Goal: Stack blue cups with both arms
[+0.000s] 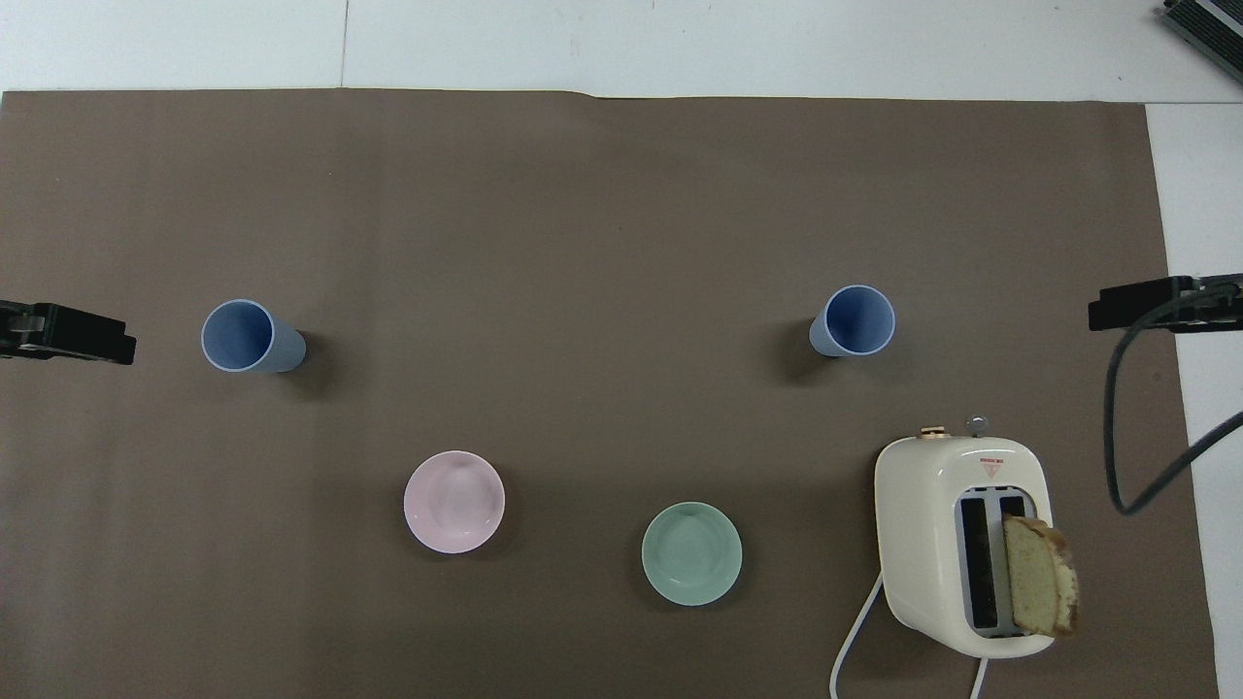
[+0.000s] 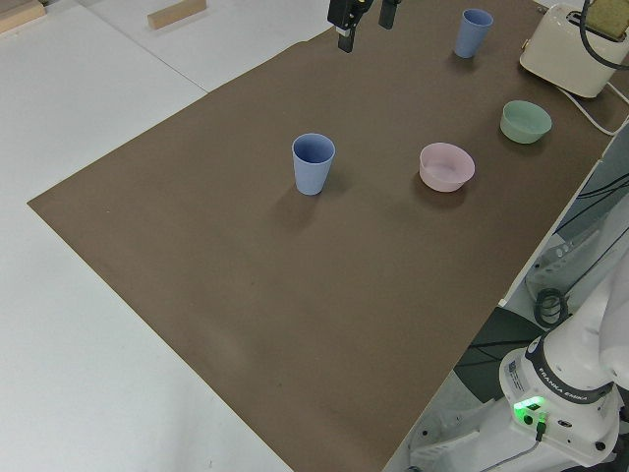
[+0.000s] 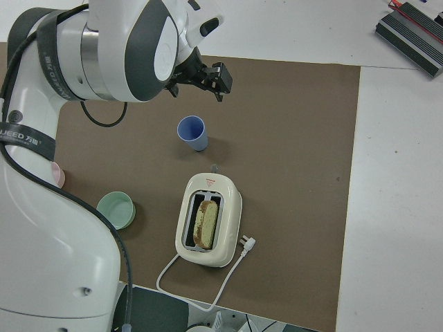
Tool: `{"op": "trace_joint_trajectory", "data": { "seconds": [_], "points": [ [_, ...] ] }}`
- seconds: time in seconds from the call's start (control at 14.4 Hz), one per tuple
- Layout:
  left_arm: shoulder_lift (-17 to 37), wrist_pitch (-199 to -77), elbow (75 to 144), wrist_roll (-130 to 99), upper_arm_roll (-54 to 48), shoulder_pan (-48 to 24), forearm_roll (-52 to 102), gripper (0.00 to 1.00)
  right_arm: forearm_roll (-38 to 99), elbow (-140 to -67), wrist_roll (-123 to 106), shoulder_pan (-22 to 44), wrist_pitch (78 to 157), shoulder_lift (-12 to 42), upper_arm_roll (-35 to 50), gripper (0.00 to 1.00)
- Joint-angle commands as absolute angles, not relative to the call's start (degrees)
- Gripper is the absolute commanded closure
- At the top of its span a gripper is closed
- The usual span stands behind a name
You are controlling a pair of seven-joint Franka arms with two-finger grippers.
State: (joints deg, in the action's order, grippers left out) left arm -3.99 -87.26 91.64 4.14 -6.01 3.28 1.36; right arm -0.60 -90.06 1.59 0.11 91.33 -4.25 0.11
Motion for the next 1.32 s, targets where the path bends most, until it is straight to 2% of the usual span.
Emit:
{"op": "trace_joint_trajectory", "data": {
  "seconds": [0.0,1.05,1.25],
  "points": [
    [-5.1,-86.8,92.5,4.7,-5.9,3.1,1.9,0.00,-0.1,-91.3,0.7,-0.4,91.6,-5.3,0.4,0.00],
    [-5.0,-91.3,93.2,5.0,-6.0,2.9,2.9,0.00,-0.1,-91.3,0.7,-0.5,91.6,-5.3,0.4,0.00],
    [-3.4,-93.7,94.7,5.1,-5.9,3.7,2.9,0.00,-0.1,-91.3,0.7,-0.5,91.6,-5.3,0.4,0.00]
  ]
}}
